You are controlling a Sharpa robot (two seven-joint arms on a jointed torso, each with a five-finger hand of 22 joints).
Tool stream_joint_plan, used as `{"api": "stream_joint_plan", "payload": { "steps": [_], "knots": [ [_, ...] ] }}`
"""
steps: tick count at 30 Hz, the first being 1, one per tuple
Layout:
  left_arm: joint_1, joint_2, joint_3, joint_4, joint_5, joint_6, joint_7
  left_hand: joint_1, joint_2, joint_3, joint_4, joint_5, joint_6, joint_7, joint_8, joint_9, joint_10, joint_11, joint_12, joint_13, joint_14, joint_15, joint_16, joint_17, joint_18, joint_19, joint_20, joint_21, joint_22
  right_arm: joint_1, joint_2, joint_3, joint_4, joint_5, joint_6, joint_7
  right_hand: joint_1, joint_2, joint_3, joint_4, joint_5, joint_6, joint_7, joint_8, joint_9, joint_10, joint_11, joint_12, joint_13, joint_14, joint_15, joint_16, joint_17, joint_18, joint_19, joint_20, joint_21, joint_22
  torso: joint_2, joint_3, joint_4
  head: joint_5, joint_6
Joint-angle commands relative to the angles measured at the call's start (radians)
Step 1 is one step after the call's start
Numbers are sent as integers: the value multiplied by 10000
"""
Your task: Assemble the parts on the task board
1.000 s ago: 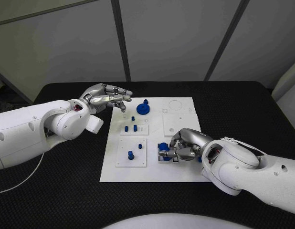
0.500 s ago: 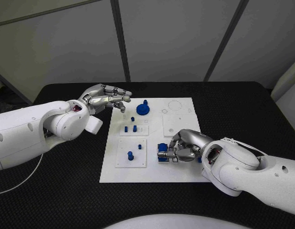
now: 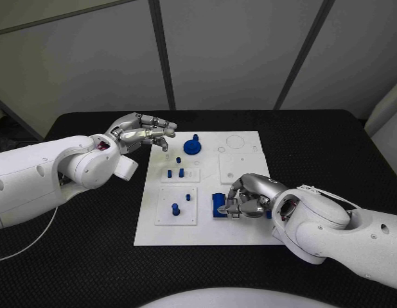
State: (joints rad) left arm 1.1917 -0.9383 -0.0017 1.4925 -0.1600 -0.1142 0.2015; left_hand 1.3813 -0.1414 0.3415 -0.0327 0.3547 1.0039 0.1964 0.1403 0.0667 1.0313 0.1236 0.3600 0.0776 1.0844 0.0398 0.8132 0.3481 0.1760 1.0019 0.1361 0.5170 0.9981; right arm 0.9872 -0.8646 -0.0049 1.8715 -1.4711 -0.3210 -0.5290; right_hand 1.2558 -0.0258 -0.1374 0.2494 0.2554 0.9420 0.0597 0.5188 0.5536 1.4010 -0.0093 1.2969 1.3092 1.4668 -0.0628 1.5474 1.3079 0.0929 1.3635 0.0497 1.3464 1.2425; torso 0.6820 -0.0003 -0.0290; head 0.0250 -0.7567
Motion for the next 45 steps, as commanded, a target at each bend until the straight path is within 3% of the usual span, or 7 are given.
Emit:
{"api": "stream_joint_plan", "payload": {
  "steps": [1,13,20,25,29,36,45],
  "knots": [
    [11,-9,6,21,26,102,15,-2,94,-37,7,-20,-73,-25,44,8,-91,-6,50,14,-24,50,-35,-8,57,3,50,-53,-9,12,7,3,-18,-277,60,-24,121,37,-4,-46,15,106,-21,23,16,52,-35,-14,34,938,-93,20,2141,-182,24,-68,-10,15,2,-5,7,-2,-4],
    [11,-52,6,46,26,83,20,-6,109,-36,16,-17,-74,-24,48,8,-96,-6,59,14,-24,51,-34,-11,57,6,51,-59,-15,11,-213,3,138,-223,-570,387,124,-26,-187,74,172,69,1,-32,19,71,-24,-6,66,932,-92,7,2113,-174,-5,-73,-45,-25,0,0,-1,-6,25],
    [10,-85,6,52,26,35,63,-6,109,-36,16,-17,-74,-24,48,8,-96,-6,59,14,-24,51,-34,-11,57,6,51,-59,-15,27,-1063,17,461,651,-1357,1427,564,53,-324,198,756,-474,315,-938,-425,-259,230,-499,-303,862,108,-144,1804,-97,-285,76,-354,-410,-18,-4,-22,-47,57],
    [10,-61,6,37,26,14,92,-6,109,-36,16,-17,-74,-24,48,8,-96,-6,59,14,-24,51,-34,-11,57,6,51,-59,-15,128,-1841,34,570,1023,-1129,1832,928,155,-456,283,943,-305,471,-1852,-993,-419,366,-872,-587,847,227,-186,1730,-78,-324,211,-413,-460,-20,-1,-19,-174,107],
    [10,-30,6,29,26,-1,96,-6,112,-39,17,-17,-76,-26,51,8,-101,-7,67,15,-24,50,-33,-14,58,7,52,-64,-21,167,-2529,37,659,935,-935,1749,1135,239,-513,298,973,-17,471,-2246,-1265,-355,364,-872,-572,849,236,-186,1737,-76,-312,228,-409,-442,-14,-11,-8,-357,140],
    [9,21,5,5,26,7,99,-6,112,-39,17,-17,-76,-26,51,8,-101,-7,67,15,-24,50,-33,-14,58,7,52,-64,-21,169,-3001,33,726,232,-528,1255,1238,262,-662,338,1041,632,341,-2444,-1451,-188,259,-751,-448,843,158,-205,1709,-79,-288,178,-399,-410,-23,2,-78,-429,145],
    [1,37,5,-5,26,37,89,-6,112,-39,17,-17,-76,-26,51,8,-101,-7,67,15,-24,50,-33,-14,58,7,52,-64,-21,153,-3032,27,678,-548,-69,642,1079,134,-933,394,1345,1095,193,-2390,-1309,-158,137,-776,-432,838,53,-224,1685,-77,-288,83,-425,-422,-21,-21,-36,-536,121]
  ]
}}
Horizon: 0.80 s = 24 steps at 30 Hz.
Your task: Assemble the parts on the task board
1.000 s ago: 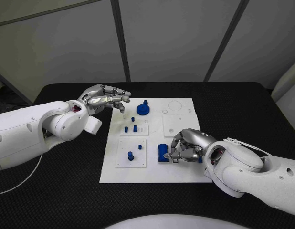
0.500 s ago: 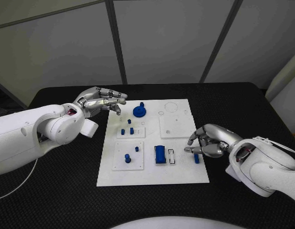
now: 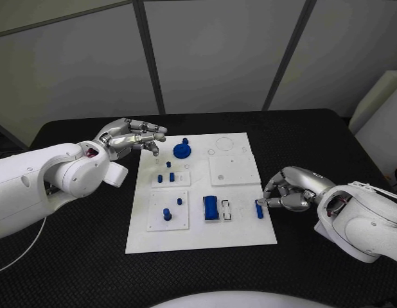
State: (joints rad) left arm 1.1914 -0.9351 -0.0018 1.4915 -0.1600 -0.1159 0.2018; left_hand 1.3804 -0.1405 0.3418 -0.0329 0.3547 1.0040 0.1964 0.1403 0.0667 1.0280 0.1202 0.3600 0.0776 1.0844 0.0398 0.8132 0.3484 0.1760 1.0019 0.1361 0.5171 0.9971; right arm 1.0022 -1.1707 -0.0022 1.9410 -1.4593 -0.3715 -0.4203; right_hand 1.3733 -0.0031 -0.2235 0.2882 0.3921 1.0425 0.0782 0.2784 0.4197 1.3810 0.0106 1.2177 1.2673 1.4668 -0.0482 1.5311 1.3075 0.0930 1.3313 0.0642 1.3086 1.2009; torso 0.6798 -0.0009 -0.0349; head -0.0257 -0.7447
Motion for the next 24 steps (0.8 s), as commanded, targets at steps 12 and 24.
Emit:
{"api": "stream_joint_plan", "payload": {
  "steps": [12,24],
  "knots": [
    [2,-8,6,15,25,62,82,4,102,-42,20,-17,-76,-26,51,8,-68,27,68,14,-25,50,-32,-17,58,8,52,-65,-10,-86,427,-7,-368,-1036,752,-703,-164,-114,-139,8,-49,106,-4,15,83,28,-76,-24,-36,837,-107,-64,1686,-75,26,-78,-66,-24,13,-4,21,-53,-41],
    [0,-14,6,12,25,75,80,4,102,-42,20,-17,-76,-26,51,8,-68,27,68,14,-25,50,-32,-17,58,8,52,-65,-10,-161,732,-14,-606,-1233,1024,-780,-149,-82,-137,-2,-21,76,-3,-7,99,28,-77,-24,-31,836,-110,-66,1685,-75,24,-83,-72,-28,4,-9,38,-32,-96]
  ]
}}
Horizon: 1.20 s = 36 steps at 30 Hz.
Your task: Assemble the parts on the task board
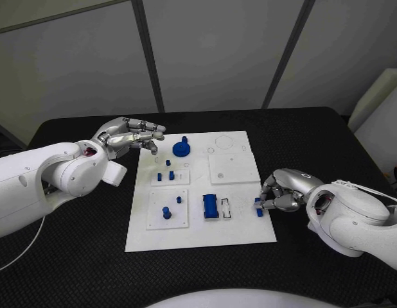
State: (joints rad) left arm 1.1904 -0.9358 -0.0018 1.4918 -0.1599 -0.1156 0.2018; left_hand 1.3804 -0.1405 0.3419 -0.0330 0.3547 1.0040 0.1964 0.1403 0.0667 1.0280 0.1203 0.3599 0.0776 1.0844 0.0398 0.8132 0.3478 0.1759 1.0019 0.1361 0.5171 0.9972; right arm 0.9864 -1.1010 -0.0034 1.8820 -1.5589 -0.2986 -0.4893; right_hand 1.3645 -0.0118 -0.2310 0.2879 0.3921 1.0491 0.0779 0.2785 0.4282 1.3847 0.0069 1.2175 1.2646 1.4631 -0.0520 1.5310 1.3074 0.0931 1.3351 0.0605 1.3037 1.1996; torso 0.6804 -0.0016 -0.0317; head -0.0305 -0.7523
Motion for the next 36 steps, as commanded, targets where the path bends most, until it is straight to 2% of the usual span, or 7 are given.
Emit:
{"api": "stream_joint_plan", "payload": {
  "steps": [1,14,20,27,29,32,36],
  "knots": [
    [9,-10,6,9,25,70,79,4,102,-43,21,-17,-77,-26,51,8,-68,26,68,14,-25,50,-32,-11,58,7,52,-65,-12,-9,53,-2,-24,-243,337,-92,-52,14,-60,-3,-16,14,-4,-6,21,-4,-42,-14,5,873,-73,-66,1687,-76,-16,-48,-25,-17,0,-1,2,25,-16],
    [8,-38,6,16,25,76,66,4,102,-43,21,-17,-77,-26,51,8,-68,26,68,14,-25,50,-32,-11,58,7,52,-65,-12,-80,198,-9,-62,-348,1073,-213,117,36,-59,-66,-1,115,-59,45,134,24,-85,26,55,877,-104,-61,1704,-80,-3,-72,-25,-2,-2,-5,-1,59,-23],
    [7,-59,6,26,25,81,48,4,102,-43,21,-17,-77,-26,51,8,-68,26,68,14,-25,50,-32,-11,58,7,52,-65,-12,-150,360,-11,-102,-724,1251,-290,696,1,38,-334,81,94,-90,30,251,-19,-126,-55,18,883,-146,-52,1729,-81,4,-113,-35,2,2,-5,0,72,-27],
    [7,-90,6,43,25,68,45,4,102,-43,21,-17,-77,-26,51,8,-68,26,68,14,-25,50,-32,-11,58,7,52,-65,-12,-249,484,-11,-98,-1226,1456,-355,1348,20,258,-638,-52,92,-100,-15,350,26,-143,18,117,904,-164,-6,1829,-103,59,-138,9,83,-5,-8,-11,93,-28],
    [7,-98,6,50,25,68,45,6,108,-49,23,-16,-78,-29,60,9,-77,24,88,16,-25,49,-29,-17,60,13,52,-77,-24,-256,516,-11,-102,-1296,1480,-370,1468,43,331,-687,45,119,-112,-14,369,65,-153,90,181,915,-172,19,1880,-112,88,-144,39,126,-3,-6,-11,89,-26],
    [7,-114,6,63,25,67,44,9,114,-54,25,-15,-79,-31,69,9,-85,21,107,17,-26,47,-26,-23,62,18,52,-87,-35,-266,590,-11,-108,-1389,1493,-397,1616,53,429,-742,149,141,-123,-26,391,77,-164,116,214,926,-180,44,1929,-120,114,-154,66,164,-10,-13,-44,99,-24],
    [7,-117,6,67,25,66,48,24,115,-52,16,-14,-82,-33,71,9,-90,19,114,17,-28,44,-26,-25,64,21,51,-91,-39,-275,644,-11,-86,-1449,1402,-431,1770,59,599,-766,361,125,-107,-83,406,42,-159,71,198,928,-179,51,1945,-120,116,-165,64,169,-16,-8,-40,106,-13]
  ]
}}
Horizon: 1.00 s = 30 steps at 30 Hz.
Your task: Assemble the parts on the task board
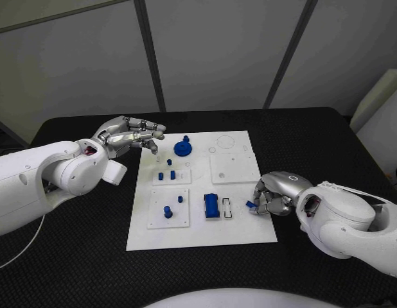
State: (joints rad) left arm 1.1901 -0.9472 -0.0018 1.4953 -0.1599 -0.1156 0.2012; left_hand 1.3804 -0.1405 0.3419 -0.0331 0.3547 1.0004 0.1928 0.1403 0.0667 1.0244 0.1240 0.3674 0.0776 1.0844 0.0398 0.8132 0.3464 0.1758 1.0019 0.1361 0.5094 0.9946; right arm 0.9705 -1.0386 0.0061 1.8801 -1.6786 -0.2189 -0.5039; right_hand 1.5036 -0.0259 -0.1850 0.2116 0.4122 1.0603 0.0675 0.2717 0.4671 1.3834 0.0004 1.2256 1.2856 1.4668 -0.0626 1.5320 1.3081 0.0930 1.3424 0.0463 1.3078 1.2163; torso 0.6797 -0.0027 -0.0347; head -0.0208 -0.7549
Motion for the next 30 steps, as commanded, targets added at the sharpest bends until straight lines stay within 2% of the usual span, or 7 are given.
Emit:
{"api": "stream_joint_plan", "payload": {
  "steps": [1,3,8,13,17,21,30],
  "knots": [
    [11,-3,6,33,25,66,54,25,115,-52,16,-14,-47,2,72,9,-55,-19,40,16,-28,44,-26,-12,65,21,50,-14,-13,-117,25,-106,-60,-259,561,-293,444,197,217,-11,330,2,8,-46,17,32,-88,-43,-27,892,-72,42,1941,-119,41,-25,21,2,-8,2,-9,9,20],
    [11,-4,6,36,25,66,54,25,115,-52,16,-14,-47,2,72,9,-55,-19,40,16,-28,44,-26,-12,65,21,50,-14,-13,-118,32,-106,-40,-268,476,-312,645,214,427,-67,592,-14,20,-107,13,-9,-81,-97,-51,892,-73,45,1949,-119,38,-27,20,6,-8,2,-2,8,27],
    [11,-8,6,40,25,60,52,25,115,-52,16,-14,-47,2,72,9,-55,-19,40,16,-28,44,-26,-12,65,21,50,-14,-13,-119,27,-104,40,-203,204,-368,966,182,1001,-128,751,45,49,-188,23,-37,-72,-141,-50,891,-64,43,1949,-124,43,-28,39,40,-6,3,18,24,41],
    [10,-3,6,37,25,54,53,25,115,-52,16,-14,-47,2,72,9,-55,-19,40,16,-28,44,-26,-12,65,21,50,-14,-13,-116,-28,-101,209,109,-174,-423,766,53,1568,106,397,116,0,-228,85,63,-97,-59,26,901,-72,64,1995,-133,68,-20,79,101,-8,-3,13,59,39],
    [10,5,6,34,25,35,56,25,115,-52,16,-14,-47,2,72,9,-55,-19,40,16,-28,44,-26,-12,65,21,50,-14,-13,-112,-56,-99,341,327,-429,-461,577,-136,1937,270,467,146,-25,-236,153,118,-108,3,89,904,-95,71,2012,-135,82,-36,96,132,-4,-5,13,63,50],
    [10,10,6,34,25,23,58,33,117,-52,12,-13,-50,4,75,9,-61,-18,49,16,-29,43,-25,-15,66,24,49,-18,-17,-108,-29,-96,444,461,-779,-498,243,-482,2355,558,577,214,-72,-220,254,273,-149,250,299,910,-122,82,2037,-143,106,-50,119,178,2,-8,11,72,64],
    [10,8,6,44,25,14,56,33,117,-52,12,-13,-50,4,75,9,-61,-18,49,16,-29,43,-25,-15,66,24,49,-18,-17,-104,125,-91,574,710,-1884,-532,-31,-721,2665,734,549,298,-124,-169,358,378,-186,412,440,939,-143,147,2166,-168,183,-78,199,295,3,-8,14,86,58]
  ]
}}
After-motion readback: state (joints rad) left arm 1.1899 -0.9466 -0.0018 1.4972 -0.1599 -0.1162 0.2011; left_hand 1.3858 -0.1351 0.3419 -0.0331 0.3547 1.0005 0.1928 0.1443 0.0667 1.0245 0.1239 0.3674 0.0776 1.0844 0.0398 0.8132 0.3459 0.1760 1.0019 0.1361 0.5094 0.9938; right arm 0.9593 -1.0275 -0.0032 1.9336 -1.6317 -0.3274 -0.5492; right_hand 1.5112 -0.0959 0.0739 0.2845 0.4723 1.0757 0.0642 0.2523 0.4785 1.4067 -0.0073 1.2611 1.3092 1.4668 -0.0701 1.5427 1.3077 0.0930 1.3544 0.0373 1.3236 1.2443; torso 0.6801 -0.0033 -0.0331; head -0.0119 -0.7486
